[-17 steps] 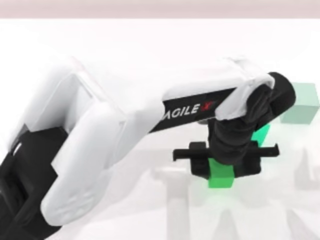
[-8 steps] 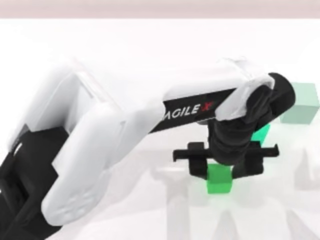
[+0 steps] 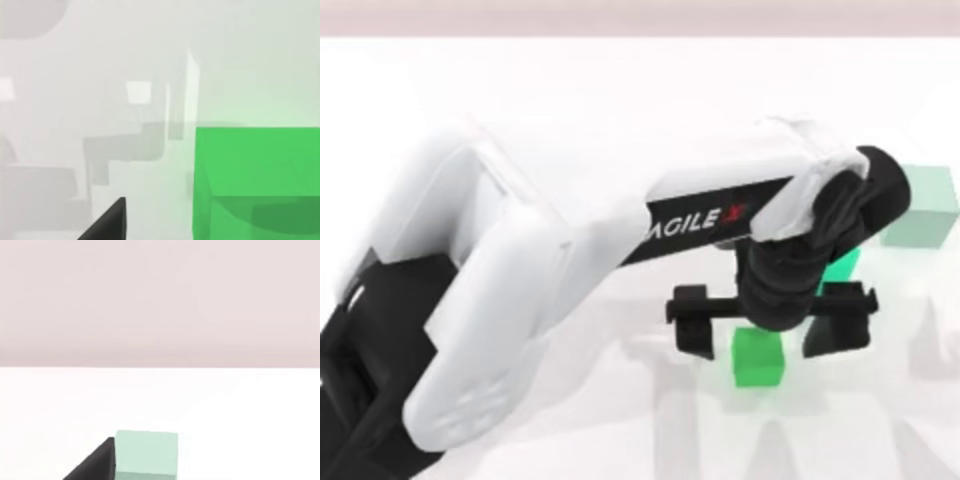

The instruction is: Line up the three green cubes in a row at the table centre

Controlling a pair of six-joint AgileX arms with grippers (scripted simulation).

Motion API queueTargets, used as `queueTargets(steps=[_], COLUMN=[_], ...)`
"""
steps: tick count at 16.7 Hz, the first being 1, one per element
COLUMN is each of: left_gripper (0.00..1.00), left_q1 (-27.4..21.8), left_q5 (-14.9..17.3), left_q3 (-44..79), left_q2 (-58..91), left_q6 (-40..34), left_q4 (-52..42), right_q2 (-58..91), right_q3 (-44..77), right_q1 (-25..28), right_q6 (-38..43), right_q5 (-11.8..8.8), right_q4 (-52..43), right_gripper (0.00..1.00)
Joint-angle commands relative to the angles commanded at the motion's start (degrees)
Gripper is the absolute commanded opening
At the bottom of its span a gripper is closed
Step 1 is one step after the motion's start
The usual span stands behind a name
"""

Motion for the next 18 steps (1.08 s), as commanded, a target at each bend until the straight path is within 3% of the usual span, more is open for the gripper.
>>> queueTargets(steps=[6,13,18], left_gripper=[1.0,1.0,1.0], left_q1=[0.13,0.78,0.5], left_q5=[-0.05,-0.04,-0.04], left_q3=[0.98,12.37,12.55], left_q2=[-0.02,-1.79,-1.74], left_q6=[-0.2,-0.34,-0.32], left_q4=[-1.0,-14.25,-14.41], right_q2=[0.0,0.0,0.0], right_q3=[0.0,0.0,0.0], right_q1=[0.0,0.0,0.0], right_q6=[0.0,0.0,0.0], right_q5=[0.0,0.0,0.0], right_q4=[0.0,0.0,0.0], right_gripper=[1.0,1.0,1.0])
